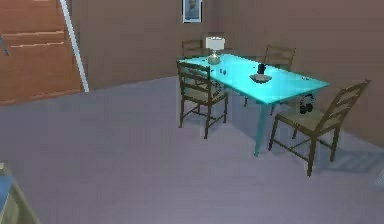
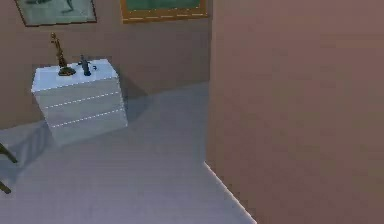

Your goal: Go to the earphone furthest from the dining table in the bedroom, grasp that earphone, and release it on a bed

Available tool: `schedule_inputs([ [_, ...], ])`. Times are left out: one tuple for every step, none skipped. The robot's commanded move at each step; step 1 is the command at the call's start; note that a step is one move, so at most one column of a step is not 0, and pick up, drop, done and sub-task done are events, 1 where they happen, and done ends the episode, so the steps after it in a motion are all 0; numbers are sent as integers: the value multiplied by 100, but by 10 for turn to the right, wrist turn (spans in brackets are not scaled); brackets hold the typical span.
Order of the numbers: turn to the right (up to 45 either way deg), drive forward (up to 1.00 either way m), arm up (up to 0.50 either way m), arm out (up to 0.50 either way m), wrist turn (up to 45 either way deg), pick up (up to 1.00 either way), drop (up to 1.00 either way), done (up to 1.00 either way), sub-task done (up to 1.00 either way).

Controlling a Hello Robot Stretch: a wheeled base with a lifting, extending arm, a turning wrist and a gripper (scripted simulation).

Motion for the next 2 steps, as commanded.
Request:
schedule_inputs([
  [420,0,0,0,0,0,0,0,0],
  [0,100,0,0,0,0,0,0,0],
])
